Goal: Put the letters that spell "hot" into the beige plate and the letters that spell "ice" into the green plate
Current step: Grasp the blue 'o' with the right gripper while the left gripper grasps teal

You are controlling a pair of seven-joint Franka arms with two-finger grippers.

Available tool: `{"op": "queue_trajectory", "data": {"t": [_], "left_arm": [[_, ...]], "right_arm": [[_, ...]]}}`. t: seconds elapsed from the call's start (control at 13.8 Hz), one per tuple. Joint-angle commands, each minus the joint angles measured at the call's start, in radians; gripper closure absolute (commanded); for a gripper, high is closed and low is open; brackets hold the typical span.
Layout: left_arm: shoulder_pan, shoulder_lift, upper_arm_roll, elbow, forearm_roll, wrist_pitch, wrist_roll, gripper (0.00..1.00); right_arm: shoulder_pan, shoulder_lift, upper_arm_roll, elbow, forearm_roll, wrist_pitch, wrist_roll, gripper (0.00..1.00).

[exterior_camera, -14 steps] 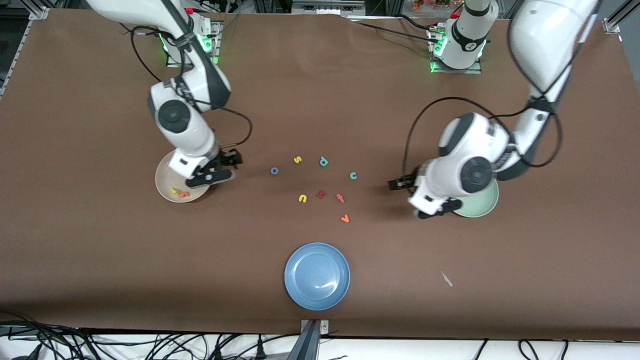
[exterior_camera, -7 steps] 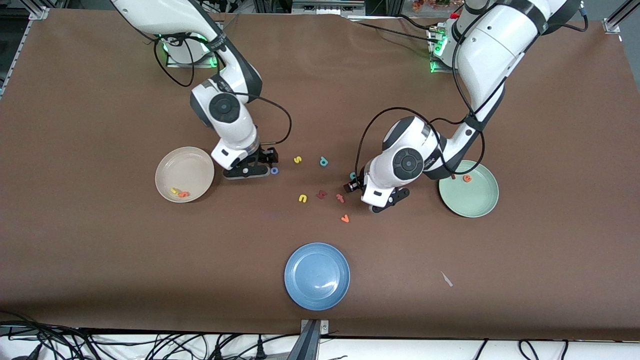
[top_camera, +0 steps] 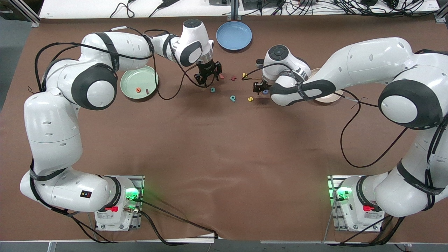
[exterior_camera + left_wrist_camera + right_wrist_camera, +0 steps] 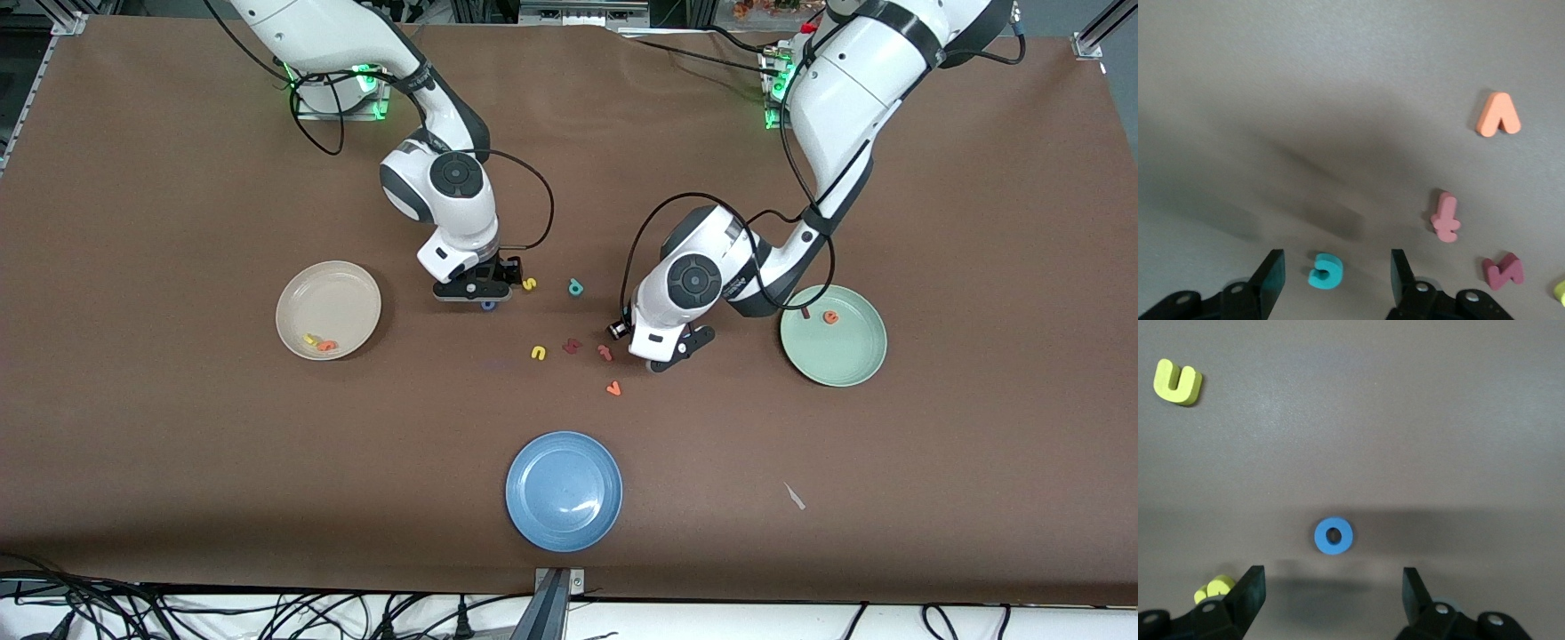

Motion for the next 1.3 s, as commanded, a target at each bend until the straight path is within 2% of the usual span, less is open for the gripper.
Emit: {"op": "queue_trajectory", "data": {"t": [0.0,0.22,0.43,0.51,0.72,0.8,1.09,1.23], "left_arm": [[-0.017,0.019,0.012,0.008,0.038,0.016,-0.039,0.34],[-0.020,0.031,0.012,0.008,0.059,0.016,-0.048,0.36],[-0.025,0.039,0.012,0.008,0.062,0.016,-0.054,0.41],[-0.025,0.039,0.012,0.008,0.062,0.016,-0.054,0.44],[-0.024,0.039,0.010,0.009,0.062,0.016,-0.054,0.69],[-0.024,0.039,0.012,0.008,0.062,0.014,-0.054,0.73],[-0.025,0.041,0.010,0.008,0.062,0.008,-0.052,0.72],[-0.027,0.041,0.010,0.008,0.062,0.005,-0.052,0.72]], "right_arm": [[-0.003,0.039,0.002,0.021,-0.042,0.024,0.026,0.10],[-0.004,0.057,0.002,0.023,-0.074,0.051,0.026,0.26],[-0.004,0.057,0.002,0.023,-0.076,0.052,0.024,0.50],[-0.004,0.057,0.002,0.023,-0.077,0.051,0.023,0.50],[-0.004,0.057,0.000,0.035,-0.095,0.051,0.021,0.48],[-0.004,0.059,0.000,0.037,-0.097,0.051,0.018,0.48],[-0.006,0.059,-0.010,0.037,-0.117,0.051,0.014,0.50],[-0.006,0.059,-0.010,0.037,-0.117,0.052,0.014,0.55]]}}
